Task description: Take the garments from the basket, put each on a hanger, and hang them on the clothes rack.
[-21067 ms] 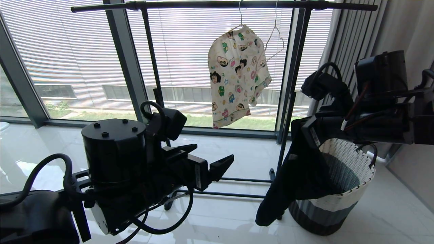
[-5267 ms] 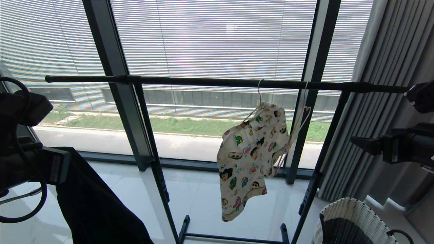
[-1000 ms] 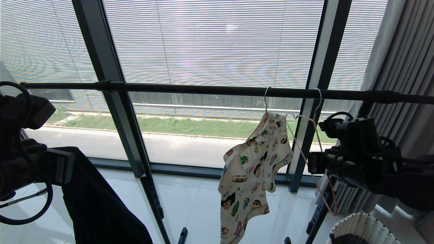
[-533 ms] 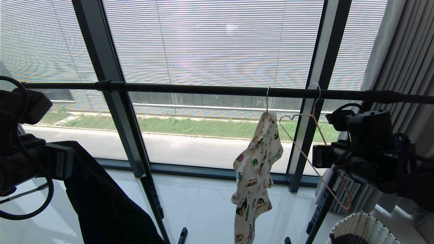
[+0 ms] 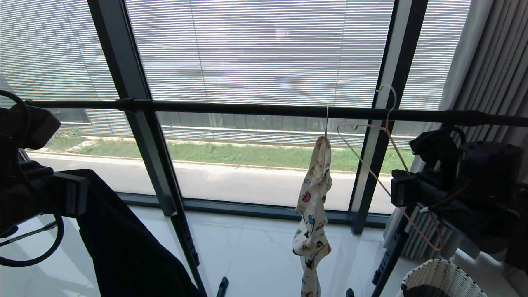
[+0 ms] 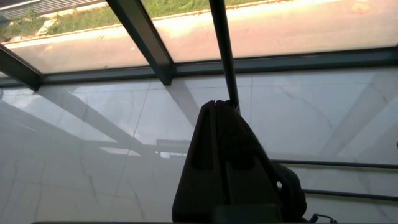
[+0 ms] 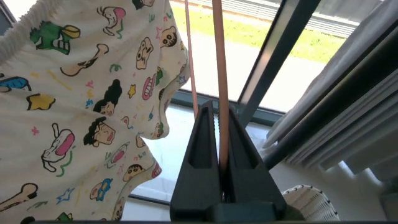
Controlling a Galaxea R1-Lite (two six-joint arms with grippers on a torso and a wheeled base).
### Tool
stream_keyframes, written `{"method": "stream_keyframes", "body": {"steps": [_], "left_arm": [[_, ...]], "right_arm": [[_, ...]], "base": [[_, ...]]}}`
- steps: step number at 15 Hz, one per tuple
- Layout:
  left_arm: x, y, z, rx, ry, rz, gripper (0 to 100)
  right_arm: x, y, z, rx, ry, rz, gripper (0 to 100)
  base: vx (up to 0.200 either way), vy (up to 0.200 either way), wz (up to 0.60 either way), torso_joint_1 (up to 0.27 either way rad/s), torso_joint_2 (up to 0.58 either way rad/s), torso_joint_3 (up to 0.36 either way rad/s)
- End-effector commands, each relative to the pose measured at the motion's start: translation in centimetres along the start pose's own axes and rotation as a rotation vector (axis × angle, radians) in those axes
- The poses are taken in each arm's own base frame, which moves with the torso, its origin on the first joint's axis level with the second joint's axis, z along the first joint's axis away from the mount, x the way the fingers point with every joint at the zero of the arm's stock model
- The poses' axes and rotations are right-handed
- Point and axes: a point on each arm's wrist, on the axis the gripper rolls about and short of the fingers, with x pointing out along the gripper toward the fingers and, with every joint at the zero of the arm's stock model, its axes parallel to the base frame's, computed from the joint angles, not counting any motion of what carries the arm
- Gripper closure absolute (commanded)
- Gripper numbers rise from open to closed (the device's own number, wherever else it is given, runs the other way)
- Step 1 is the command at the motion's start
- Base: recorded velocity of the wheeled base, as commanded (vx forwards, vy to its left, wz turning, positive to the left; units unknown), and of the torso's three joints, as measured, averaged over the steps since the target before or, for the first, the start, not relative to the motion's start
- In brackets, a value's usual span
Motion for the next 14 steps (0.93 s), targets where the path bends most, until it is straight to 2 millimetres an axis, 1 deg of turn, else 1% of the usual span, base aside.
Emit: {"method": "stream_keyframes", "body": {"steps": [1, 4, 8, 14], "left_arm": [[-0.2, 0.0, 0.0, -0.001, -0.007, 0.002, 100], [-0.2, 0.0, 0.0, 0.003, -0.005, 0.002, 100], [-0.2, 0.0, 0.0, 0.004, -0.007, 0.002, 100], [-0.2, 0.0, -0.2, 0.003, -0.001, 0.000, 100]], "right_arm": [[-1.0, -0.4, 0.0, -0.001, -0.014, 0.002, 100], [-3.2, -1.3, -0.7, -0.004, -0.014, 0.003, 100], [-5.4, -1.7, -1.9, -0.017, -0.002, 0.032, 100], [-7.0, -1.4, -2.5, -0.027, -0.007, 0.065, 100]], "base": [[0.000, 0.000, 0.00, 0.000, 0.00, 0.000], [0.000, 0.000, 0.00, 0.000, 0.00, 0.000], [-0.200, 0.000, 0.00, 0.006, 0.00, 0.004], [-0.200, 0.000, 0.00, -0.002, 0.00, 0.004]]}}
